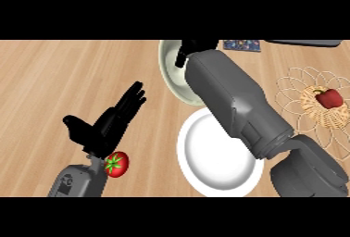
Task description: Pick the croissant from the plate and place it in the bowl
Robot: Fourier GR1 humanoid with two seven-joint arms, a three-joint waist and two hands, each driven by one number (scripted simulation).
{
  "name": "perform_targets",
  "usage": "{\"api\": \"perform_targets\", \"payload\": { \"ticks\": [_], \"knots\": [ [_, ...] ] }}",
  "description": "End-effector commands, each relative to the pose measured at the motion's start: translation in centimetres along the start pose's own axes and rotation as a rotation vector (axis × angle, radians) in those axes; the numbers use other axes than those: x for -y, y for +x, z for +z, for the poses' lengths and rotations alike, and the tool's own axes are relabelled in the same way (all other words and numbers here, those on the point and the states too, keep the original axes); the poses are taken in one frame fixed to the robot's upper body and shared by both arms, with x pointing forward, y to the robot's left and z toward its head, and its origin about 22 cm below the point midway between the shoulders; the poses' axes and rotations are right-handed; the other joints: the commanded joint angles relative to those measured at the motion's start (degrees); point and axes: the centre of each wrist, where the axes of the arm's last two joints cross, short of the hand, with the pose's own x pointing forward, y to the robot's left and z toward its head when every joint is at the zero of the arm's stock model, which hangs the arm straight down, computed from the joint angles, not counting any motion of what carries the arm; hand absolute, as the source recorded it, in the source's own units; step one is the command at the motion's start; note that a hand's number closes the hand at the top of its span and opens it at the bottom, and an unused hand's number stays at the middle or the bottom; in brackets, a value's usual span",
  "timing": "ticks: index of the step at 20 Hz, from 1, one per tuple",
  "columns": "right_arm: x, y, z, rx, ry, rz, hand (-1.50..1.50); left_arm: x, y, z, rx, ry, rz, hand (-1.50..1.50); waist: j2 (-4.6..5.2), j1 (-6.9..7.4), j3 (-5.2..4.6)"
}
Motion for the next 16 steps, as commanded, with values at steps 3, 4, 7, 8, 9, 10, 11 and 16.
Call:
{"api": "perform_targets", "payload": {
  "ticks": [3,4,7,8,9,10,11,16],
  "knots": [
    [-0.9,-0.6,0.5,0.032,-0.109,-0.358,-1.50,0.0,-0.5,0.5,-0.013,0.011,0.002,0.00,-0.44,-0.79,0.17],
    [-0.3,0.1,0.7,0.047,-0.147,-0.439,-1.50,-0.1,-0.1,0.1,-0.018,0.038,0.008,0.00,-0.46,-1.03,0.22],
    [0.4,0.6,1.4,0.134,-0.294,-0.628,-1.50,0.8,-1.6,1.0,-0.022,0.032,0.026,0.00,-1.00,-2.04,0.24],
    [0.9,1.1,1.8,0.151,-0.316,-0.697,-1.50,-0.5,-0.4,0.6,-0.025,0.039,0.006,0.00,-1.25,-2.16,0.24],
    [0.7,0.8,2.2,0.188,-0.326,-0.726,-1.50,-0.9,-0.5,0.5,-0.019,0.046,0.013,0.00,-1.24,-1.92,0.18],
    [1.2,1.1,2.5,0.211,-0.332,-0.777,-1.50,-1.6,-0.7,0.3,-0.023,0.046,-0.002,0.00,-1.26,-2.49,0.15],
    [0.2,0.1,3.1,0.242,-0.318,-0.800,-1.50,-1.5,-1.3,1.9,-0.026,0.056,0.012,0.00,-2.03,-2.75,0.16],
    [-0.1,0.4,7.5,0.361,-0.288,-0.948,-1.50,-0.4,-1.6,0.9,-0.047,0.083,0.022,0.00,-2.81,-4.51,0.08]
  ]
}}
